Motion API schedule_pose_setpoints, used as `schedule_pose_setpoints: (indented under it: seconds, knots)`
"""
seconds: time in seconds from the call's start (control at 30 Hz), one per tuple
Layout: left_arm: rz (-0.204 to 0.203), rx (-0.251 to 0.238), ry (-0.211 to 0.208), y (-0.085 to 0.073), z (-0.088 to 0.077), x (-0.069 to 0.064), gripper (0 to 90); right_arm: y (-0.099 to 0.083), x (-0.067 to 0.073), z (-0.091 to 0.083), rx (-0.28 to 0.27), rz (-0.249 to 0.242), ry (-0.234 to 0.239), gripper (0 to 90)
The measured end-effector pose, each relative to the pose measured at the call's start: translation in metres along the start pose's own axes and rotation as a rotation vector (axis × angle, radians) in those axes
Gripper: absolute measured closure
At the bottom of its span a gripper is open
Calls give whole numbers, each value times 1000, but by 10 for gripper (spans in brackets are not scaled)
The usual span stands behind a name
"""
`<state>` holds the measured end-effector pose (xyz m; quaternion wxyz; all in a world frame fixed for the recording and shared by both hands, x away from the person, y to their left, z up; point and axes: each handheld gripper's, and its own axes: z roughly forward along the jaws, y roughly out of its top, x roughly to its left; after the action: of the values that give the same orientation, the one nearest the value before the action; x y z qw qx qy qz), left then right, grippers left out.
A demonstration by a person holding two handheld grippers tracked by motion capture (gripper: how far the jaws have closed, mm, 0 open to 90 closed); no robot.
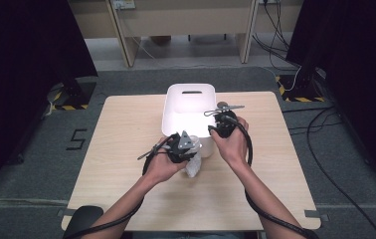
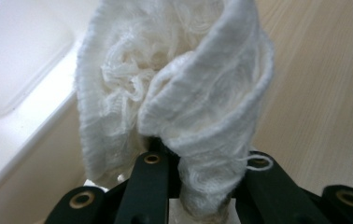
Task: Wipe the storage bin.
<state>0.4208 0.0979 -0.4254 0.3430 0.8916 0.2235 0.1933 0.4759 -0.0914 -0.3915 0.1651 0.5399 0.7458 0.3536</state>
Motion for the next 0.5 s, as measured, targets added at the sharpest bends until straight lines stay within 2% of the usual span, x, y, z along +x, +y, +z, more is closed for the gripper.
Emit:
schedule_pose_setpoints:
  seconds: [0.17, 0.4, 0.5]
  knots:
    - [1, -2, 1, 2, -2, 0, 778, 4, -1, -10, -13, 4, 13, 693]
    - [4, -12, 17, 8, -10, 0, 778, 4, 1, -10, -3, 14, 16, 712]
    - [-9, -27, 18, 13, -13, 4, 778, 4, 2, -9, -6, 13, 17, 709]
